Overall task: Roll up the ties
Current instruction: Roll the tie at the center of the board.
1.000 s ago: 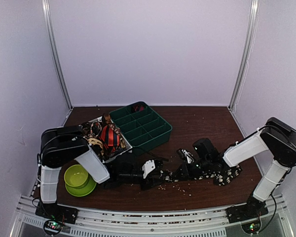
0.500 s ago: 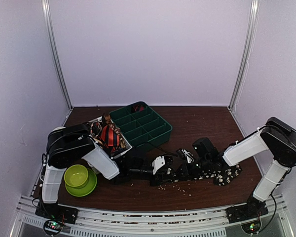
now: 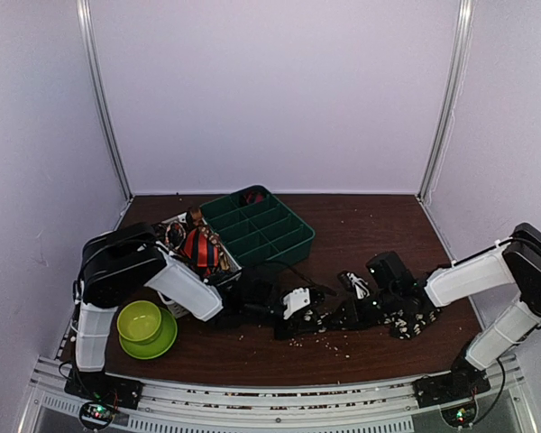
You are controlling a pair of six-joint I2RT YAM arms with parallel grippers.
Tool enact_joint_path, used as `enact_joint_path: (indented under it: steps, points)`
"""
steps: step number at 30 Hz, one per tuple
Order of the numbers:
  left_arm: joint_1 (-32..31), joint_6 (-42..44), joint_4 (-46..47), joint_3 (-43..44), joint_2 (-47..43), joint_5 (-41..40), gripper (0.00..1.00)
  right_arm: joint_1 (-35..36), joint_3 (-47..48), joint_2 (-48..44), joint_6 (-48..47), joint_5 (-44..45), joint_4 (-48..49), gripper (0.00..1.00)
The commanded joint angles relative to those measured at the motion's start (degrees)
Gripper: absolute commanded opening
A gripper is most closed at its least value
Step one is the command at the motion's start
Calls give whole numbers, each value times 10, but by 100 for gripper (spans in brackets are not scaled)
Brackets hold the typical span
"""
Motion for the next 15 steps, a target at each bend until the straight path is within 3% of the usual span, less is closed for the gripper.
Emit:
enact_joint_path:
  steps: [1,6,15]
  points:
    - [13,33,-143,1,-7,6,33,-16,-20,-61,-5,13,-41,30]
    - [14,43,-190,29,-2,22,33,-14,-17,-78,42,-16,16,45]
    - [18,41,-203,41,5,36,34,10,27,-19,54,-21,39,45]
